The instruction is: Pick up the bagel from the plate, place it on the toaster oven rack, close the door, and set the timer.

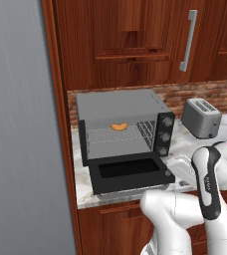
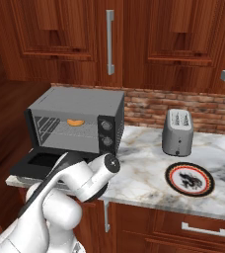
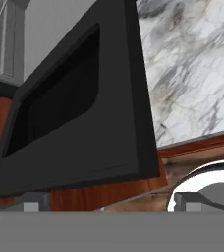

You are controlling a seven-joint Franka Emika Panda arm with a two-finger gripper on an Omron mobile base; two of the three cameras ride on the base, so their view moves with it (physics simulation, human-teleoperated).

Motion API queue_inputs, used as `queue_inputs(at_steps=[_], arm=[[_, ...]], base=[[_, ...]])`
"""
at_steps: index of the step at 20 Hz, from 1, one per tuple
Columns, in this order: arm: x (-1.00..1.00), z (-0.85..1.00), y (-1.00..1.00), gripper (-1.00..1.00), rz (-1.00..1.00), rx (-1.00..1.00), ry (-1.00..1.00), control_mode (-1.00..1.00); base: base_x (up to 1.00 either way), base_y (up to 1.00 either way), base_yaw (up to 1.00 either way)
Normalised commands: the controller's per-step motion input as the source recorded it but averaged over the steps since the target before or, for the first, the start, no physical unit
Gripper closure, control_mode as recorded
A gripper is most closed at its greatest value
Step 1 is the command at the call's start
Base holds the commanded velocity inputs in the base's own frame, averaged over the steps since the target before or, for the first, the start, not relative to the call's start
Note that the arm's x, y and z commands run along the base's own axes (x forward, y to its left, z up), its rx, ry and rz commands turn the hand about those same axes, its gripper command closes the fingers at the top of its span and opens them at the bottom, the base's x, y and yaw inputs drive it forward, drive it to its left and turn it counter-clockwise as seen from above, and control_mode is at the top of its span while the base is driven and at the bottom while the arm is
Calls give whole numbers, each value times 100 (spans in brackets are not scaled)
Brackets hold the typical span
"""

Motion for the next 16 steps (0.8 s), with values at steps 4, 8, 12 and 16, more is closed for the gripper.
queue_inputs(at_steps=[4, 8, 12, 16], arm=[[30, -22, 13, -100, -2, 2, 13, -100], [34, -4, 8, -100, -1, 4, 4, -100], [24, -2, 4, -100, -1, 5, 0, -100], [5, -15, 1, -100, -2, 4, 2, -100]], base=[[0, 0, 0], [0, 0, 0], [0, 0, 0], [0, 0, 0]])
